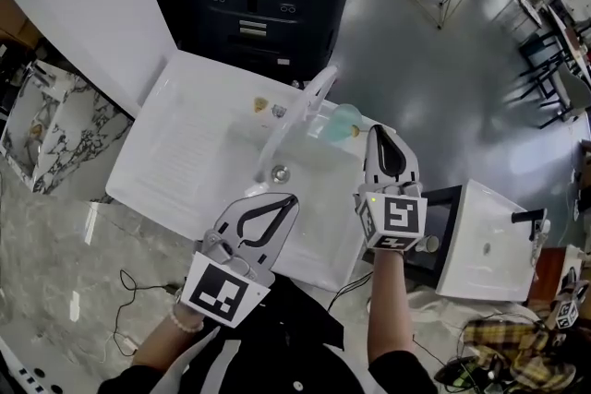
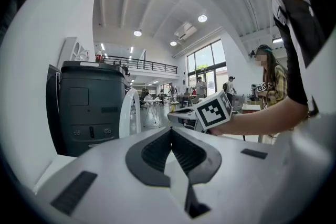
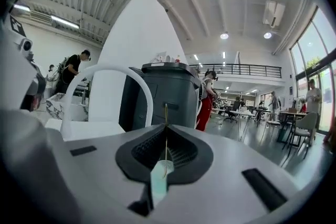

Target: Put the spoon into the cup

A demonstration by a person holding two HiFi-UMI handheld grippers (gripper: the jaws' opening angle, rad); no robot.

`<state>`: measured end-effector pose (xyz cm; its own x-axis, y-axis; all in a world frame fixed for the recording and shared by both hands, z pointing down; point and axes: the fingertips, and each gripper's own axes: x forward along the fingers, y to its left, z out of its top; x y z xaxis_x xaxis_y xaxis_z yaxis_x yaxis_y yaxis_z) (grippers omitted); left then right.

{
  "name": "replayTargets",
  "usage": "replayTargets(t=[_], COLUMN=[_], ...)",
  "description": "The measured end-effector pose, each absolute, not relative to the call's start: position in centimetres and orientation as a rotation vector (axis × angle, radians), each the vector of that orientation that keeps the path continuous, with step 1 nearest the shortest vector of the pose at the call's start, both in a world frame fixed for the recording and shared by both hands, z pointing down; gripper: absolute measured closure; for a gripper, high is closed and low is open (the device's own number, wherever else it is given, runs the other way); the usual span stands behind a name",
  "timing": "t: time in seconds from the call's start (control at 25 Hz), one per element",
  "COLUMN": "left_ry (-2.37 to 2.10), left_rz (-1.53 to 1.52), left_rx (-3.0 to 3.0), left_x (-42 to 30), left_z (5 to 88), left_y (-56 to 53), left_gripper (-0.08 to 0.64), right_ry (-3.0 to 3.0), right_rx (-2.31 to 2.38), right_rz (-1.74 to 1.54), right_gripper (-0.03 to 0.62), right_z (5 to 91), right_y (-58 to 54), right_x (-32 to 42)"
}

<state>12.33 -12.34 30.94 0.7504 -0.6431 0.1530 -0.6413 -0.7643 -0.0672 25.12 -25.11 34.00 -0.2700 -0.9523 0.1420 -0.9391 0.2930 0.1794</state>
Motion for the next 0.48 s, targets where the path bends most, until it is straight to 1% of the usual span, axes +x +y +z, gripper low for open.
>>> replayTargets(t=[0.48], left_ry=[1.104], left_rz=[-0.284], left_rx=[-2.919], left_x=[12.0], left_z=[31.3], left_y=[-13.1], left_gripper=[0.563], right_ry=[-2.335], right_rx=[1.737], right_rz=[-0.012], right_gripper=[0.584], right_z=[36.7], right_y=[-28.3], right_x=[25.7])
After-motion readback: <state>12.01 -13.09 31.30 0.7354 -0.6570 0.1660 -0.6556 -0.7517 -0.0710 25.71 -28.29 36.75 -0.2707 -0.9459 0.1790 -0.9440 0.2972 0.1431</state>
